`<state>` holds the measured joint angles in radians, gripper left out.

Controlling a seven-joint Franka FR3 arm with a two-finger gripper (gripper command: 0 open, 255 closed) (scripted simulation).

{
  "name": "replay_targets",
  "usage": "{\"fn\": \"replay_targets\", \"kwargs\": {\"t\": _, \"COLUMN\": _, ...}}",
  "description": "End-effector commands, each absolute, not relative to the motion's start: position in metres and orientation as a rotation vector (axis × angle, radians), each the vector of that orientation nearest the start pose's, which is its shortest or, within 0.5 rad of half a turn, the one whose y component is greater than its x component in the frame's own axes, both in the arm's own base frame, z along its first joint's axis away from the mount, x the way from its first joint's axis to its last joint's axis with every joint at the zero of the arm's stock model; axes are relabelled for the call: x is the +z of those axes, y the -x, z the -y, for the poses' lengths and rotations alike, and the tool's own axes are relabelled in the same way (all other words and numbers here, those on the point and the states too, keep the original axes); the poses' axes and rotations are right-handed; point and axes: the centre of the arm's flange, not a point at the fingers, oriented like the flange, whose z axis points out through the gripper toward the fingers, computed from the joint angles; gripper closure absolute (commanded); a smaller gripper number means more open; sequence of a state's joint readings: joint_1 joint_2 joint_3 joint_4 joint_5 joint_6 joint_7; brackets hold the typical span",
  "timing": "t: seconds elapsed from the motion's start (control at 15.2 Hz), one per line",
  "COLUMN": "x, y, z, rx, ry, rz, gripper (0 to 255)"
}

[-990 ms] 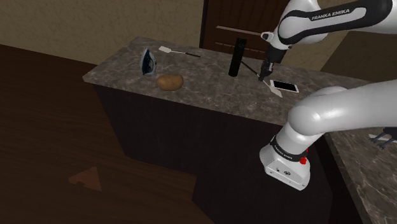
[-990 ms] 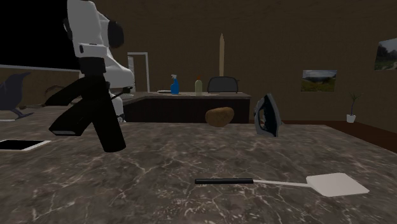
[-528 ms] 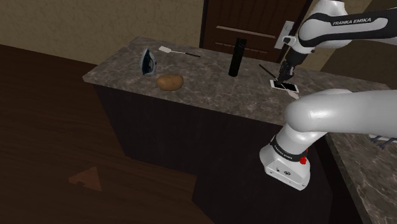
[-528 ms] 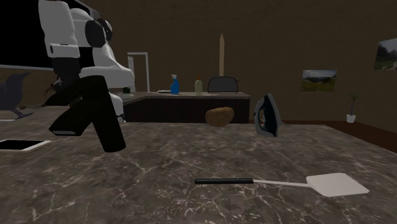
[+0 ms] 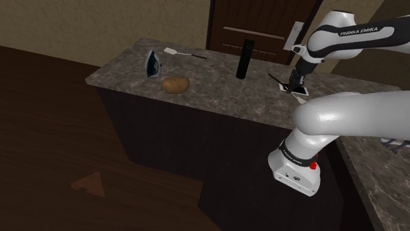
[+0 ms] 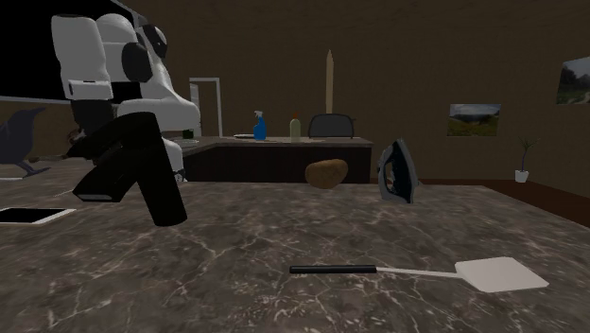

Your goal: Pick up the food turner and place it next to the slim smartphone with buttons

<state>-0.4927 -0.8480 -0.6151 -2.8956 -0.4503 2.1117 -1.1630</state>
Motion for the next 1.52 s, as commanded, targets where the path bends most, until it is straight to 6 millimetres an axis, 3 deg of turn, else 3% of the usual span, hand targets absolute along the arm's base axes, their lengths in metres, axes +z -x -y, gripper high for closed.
{"fn": "replay_targets", "kwargs": {"t": 0.0, "x": 0.35, "y": -0.149, "z": 0.262, "rx": -0.101, "ry": 3.037, "rz": 0.732, "gripper": 255}}
{"fn": "replay_targets", "kwargs": {"t": 0.4, "x": 0.319, "y": -0.149, "z": 0.262, "rx": -0.101, "ry": 3.037, "rz": 0.732, "gripper": 255}}
{"fn": "replay_targets", "kwargs": {"t": 0.86, "x": 0.319, "y": -0.149, "z": 0.262, "rx": -0.1, "ry": 3.037, "rz": 0.732, "gripper": 255}}
{"fn": "replay_targets", "kwargs": {"t": 0.92, "x": 0.319, "y": -0.149, "z": 0.262, "rx": -0.1, "ry": 3.037, "rz": 0.732, "gripper": 0}}
{"fn": "replay_targets", "kwargs": {"t": 1.25, "x": 0.319, "y": -0.149, "z": 0.262, "rx": -0.1, "ry": 3.037, "rz": 0.732, "gripper": 0}}
{"fn": "replay_targets", "kwargs": {"t": 1.45, "x": 0.358, "y": -0.146, "z": 0.263, "rx": -0.101, "ry": 3.037, "rz": 0.732, "gripper": 0}}
